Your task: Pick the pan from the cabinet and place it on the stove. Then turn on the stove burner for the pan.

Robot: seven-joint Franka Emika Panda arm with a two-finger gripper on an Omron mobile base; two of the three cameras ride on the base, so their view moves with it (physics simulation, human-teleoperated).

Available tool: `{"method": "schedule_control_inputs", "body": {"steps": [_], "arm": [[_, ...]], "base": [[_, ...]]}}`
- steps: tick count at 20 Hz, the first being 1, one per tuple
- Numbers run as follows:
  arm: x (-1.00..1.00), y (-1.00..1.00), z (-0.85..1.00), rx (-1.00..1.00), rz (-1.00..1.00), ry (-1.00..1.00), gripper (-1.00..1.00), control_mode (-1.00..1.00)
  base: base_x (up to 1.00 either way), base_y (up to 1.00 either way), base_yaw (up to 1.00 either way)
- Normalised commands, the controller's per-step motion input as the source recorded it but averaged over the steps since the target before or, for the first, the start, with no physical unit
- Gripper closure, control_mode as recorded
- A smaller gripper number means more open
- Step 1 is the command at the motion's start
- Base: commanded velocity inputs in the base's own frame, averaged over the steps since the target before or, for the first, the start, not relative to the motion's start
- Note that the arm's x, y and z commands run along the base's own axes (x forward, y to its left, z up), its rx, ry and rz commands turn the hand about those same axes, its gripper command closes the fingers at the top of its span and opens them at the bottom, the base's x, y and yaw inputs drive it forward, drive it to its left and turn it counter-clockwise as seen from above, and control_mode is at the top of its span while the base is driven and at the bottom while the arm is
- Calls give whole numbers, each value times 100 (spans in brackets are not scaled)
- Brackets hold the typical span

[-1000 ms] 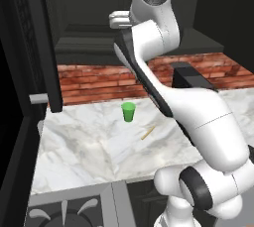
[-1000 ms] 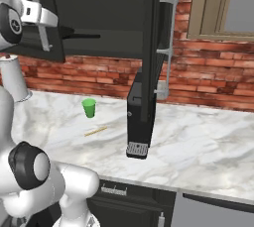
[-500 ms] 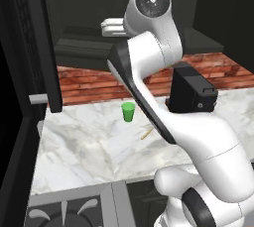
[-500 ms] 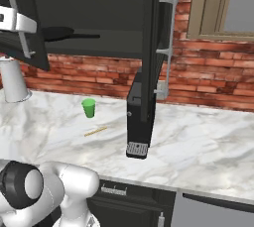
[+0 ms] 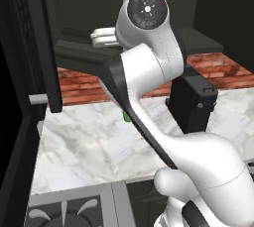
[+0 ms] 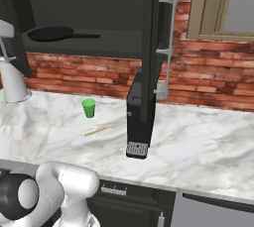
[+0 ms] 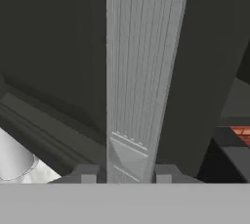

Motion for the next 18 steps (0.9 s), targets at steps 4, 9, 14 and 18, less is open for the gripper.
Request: {"method": "schedule_control_inputs", "body": {"steps": [4, 9, 14, 18], "arm": [[-61, -19, 0, 3, -4, 0, -100, -100], [-59, -68, 0, 9, -7, 0, -100, -100], [-15, -88, 0, 11, -6, 4, -100, -100], [0, -73, -12, 12, -1, 1, -100, -100]], "base": [[0, 0, 0], [0, 0, 0], [0, 0, 0], [0, 0, 0]]}}
